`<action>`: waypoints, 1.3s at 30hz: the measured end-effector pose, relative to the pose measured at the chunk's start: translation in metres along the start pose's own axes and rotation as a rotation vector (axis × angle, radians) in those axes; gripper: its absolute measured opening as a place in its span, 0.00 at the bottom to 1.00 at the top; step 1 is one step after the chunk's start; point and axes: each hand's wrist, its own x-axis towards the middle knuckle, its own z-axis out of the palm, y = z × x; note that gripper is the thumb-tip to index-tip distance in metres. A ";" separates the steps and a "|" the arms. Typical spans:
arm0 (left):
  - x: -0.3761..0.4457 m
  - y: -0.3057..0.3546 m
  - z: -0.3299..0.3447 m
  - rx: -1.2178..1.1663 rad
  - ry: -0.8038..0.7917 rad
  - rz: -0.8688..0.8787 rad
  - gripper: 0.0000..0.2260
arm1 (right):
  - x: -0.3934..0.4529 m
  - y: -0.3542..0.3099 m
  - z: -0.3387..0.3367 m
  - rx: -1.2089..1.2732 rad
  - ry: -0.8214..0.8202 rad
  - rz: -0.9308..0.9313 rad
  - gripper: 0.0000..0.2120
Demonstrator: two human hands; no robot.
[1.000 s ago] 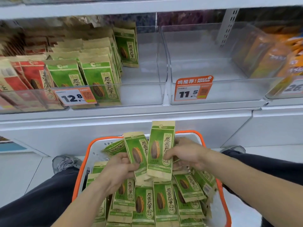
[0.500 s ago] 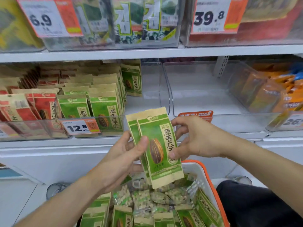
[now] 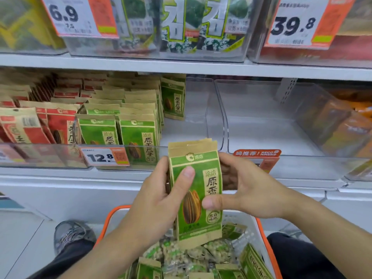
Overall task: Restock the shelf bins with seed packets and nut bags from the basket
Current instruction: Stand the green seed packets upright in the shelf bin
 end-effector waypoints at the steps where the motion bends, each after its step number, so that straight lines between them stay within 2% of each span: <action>1: -0.001 0.001 0.000 -0.007 0.019 -0.001 0.15 | 0.001 0.000 0.004 0.044 0.009 -0.011 0.32; 5: -0.001 0.006 0.000 -0.042 0.060 0.022 0.14 | 0.004 -0.001 0.018 0.011 0.141 -0.085 0.31; 8: 0.000 0.013 0.001 -0.181 0.007 -0.008 0.15 | 0.006 -0.004 0.027 -0.191 0.339 -0.299 0.27; 11: 0.005 0.013 -0.007 -0.058 -0.048 0.087 0.23 | 0.012 -0.011 0.029 -0.301 0.523 -0.511 0.26; 13: 0.013 0.008 -0.020 0.080 0.016 0.136 0.26 | 0.020 -0.019 0.030 -0.283 0.624 -0.553 0.28; 16: 0.033 -0.001 -0.048 0.489 0.240 0.290 0.23 | 0.043 -0.034 0.026 -0.265 0.650 -0.480 0.29; 19: 0.055 -0.020 -0.078 0.694 0.330 0.357 0.24 | 0.079 -0.042 0.015 -0.385 0.589 -0.302 0.29; 22: 0.063 -0.031 -0.089 0.755 0.315 0.348 0.25 | 0.121 -0.038 0.003 -0.440 0.599 -0.071 0.29; 26: 0.064 -0.038 -0.088 0.806 0.288 0.387 0.27 | 0.173 -0.033 -0.010 -0.344 0.627 0.148 0.28; 31: 0.071 -0.043 -0.084 0.781 0.321 0.376 0.27 | 0.224 -0.028 -0.019 -0.318 0.650 0.185 0.25; 35: 0.076 -0.044 -0.082 0.726 0.360 0.367 0.26 | 0.254 -0.010 -0.020 -0.415 0.695 0.197 0.24; 39: 0.079 -0.046 -0.083 0.698 0.369 0.369 0.26 | 0.267 -0.002 -0.011 -0.434 0.844 0.191 0.33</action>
